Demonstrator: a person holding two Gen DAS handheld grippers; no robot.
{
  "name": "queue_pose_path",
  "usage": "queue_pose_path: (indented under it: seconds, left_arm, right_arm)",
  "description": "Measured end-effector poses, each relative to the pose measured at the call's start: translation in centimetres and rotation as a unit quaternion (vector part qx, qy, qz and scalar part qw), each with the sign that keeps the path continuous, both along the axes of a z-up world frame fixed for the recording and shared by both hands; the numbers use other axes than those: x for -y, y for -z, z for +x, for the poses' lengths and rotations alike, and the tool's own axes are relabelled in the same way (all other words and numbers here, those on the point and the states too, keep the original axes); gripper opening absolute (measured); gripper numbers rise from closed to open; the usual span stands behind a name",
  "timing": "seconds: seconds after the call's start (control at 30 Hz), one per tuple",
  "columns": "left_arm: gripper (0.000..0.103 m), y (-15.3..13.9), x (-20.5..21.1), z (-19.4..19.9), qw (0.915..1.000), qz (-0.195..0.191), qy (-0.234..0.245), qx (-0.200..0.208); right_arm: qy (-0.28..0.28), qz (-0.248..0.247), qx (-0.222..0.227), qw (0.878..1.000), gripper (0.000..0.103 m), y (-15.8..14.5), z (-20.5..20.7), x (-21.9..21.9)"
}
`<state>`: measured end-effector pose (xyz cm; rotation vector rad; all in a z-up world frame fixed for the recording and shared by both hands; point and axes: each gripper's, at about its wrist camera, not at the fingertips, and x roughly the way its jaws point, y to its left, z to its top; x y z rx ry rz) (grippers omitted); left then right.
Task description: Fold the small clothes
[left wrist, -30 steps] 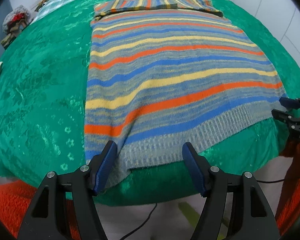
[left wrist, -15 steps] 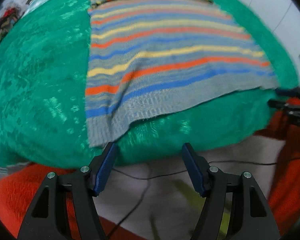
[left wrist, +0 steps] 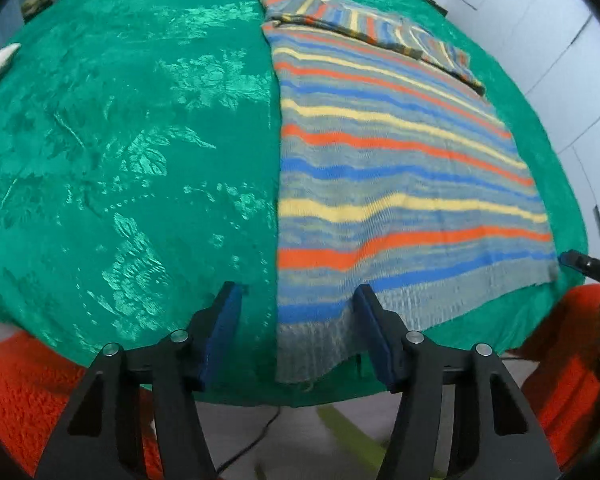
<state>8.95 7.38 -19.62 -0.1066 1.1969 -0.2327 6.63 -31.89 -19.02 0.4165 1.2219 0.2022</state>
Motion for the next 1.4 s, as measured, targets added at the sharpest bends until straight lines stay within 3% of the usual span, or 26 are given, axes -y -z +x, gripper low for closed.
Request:
queue_pose_path:
  seconds: [0.03,0.07,0.1,0.13,0.2,0.27,0.47,0.57,0.83,1.07,1.4]
  left_arm:
    - [0.058,0.0,0.3,-0.1,1.0000,0.003,0.005,0.000]
    - [0.045,-0.1,0.8,-0.2,0.9999,0.004,0.014,-0.005]
    - [0.022,0.1,1.2,-0.3,0.9996,0.005,0.022,-0.013]
    - [0.007,0.3,1.5,-0.4,0.9992,0.010,0.030,-0.024]
    - [0.004,0.5,1.9,-0.3,0.9985,0.019,0.037,-0.034]
    - [0.004,0.1,1.5,-0.1,0.9987,0.004,0.028,-0.042]
    - [0.004,-2.4,-1.8,2.1,0.9909,-0.121,-0.024,-0.054]
    - [0.004,-3.6,-2.7,5.0,0.9860,-0.154,-0.043,-0.046]
    - [0.004,-5.4,-2.7,16.8,0.9842,-0.164,-0.066,-0.009]
    - [0.004,-6.0,-2.2,27.1,0.9824,-0.167,-0.084,0.001]
    - [0.004,-2.5,-1.7,38.8,0.9843,-0.148,-0.092,-0.029]
  right_arm:
    - [-0.005,-0.002,-0.016,1.000,0.057,1.0,0.2,-0.6]
    - [-0.012,-0.003,-0.021,1.000,0.051,1.5,0.2,-1.2]
    - [-0.024,-0.004,-0.024,0.999,0.027,1.9,0.1,-1.7]
    - [-0.037,0.006,-0.034,0.999,0.006,2.2,0.2,-2.1]
    - [-0.041,0.028,-0.041,0.998,0.006,2.2,0.1,-2.3]
    - [-0.035,0.028,-0.032,0.998,0.006,1.2,0.4,-2.2]
    - [0.018,0.097,0.009,0.995,0.006,-1.5,2.2,0.1]
    - [0.042,0.119,0.033,0.991,0.006,-2.4,4.6,0.7]
    - [0.092,0.123,0.087,0.984,0.006,-4.0,16.0,1.8]
    - [0.115,0.127,0.100,0.980,0.006,-4.3,26.1,3.4]
    - [0.116,0.133,0.072,0.982,0.006,-0.4,38.5,4.8]
